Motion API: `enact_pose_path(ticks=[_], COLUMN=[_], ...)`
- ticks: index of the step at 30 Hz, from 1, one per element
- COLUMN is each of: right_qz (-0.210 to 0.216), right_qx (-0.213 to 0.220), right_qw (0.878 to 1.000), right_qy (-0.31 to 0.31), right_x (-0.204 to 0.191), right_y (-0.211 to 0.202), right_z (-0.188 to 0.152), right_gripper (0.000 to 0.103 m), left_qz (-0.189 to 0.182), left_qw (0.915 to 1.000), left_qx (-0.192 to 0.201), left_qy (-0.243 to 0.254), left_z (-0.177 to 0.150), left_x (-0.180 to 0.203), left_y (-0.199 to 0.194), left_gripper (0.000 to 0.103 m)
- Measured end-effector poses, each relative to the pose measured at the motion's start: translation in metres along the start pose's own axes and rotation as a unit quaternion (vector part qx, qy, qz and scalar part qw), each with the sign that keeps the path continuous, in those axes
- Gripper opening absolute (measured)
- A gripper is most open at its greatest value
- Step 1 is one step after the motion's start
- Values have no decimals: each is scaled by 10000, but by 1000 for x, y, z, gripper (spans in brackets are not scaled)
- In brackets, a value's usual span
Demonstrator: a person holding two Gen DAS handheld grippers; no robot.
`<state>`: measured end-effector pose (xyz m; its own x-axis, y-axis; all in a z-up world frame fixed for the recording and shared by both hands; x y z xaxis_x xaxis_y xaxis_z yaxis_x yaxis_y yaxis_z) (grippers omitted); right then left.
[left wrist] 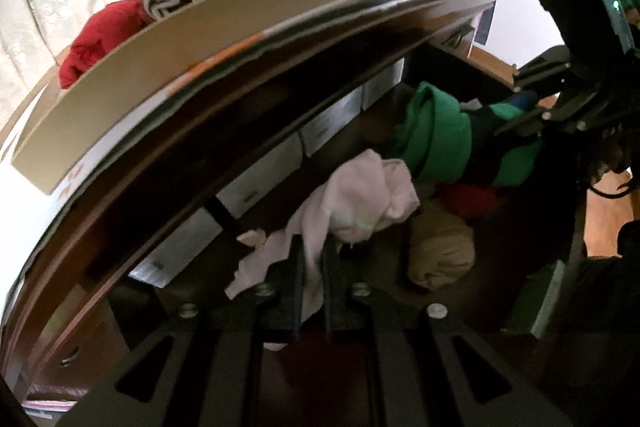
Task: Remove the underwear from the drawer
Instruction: 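Grasp the pale pink garment with the left gripper while the right holds the green bundle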
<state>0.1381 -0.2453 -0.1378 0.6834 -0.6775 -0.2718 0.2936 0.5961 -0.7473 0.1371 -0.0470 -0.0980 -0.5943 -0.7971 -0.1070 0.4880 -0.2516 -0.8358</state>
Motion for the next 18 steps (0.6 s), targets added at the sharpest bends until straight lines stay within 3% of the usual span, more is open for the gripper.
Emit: enact_pose_path(ticks=[7,18], right_qz=[32,67], right_qx=[72,246], right_qw=[9999,9996], right_qy=[-75,-103], right_x=[-9,-18], right_y=[0,-7], right_z=[1,-1], right_gripper=[20,20], left_qz=[191,341], left_qw=[9991,9975], left_qx=[54,222], left_qy=[-385,-573], left_z=[-7,-14], left_x=[-1,-1], left_y=[-4,-18], left_gripper=[5,4])
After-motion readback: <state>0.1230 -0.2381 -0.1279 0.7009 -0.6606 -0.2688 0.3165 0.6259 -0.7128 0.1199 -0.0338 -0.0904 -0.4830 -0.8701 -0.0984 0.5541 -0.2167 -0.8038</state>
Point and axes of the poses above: each gripper's, at about its wrist camera, not at the fingertips, and y roughly the way its jaws point, x to its right, z to its top, the point moved 3 cm from there along y, roughly the way its jaws point, and after that the axes turned 3 degrees about y, right-handed, at the moved point
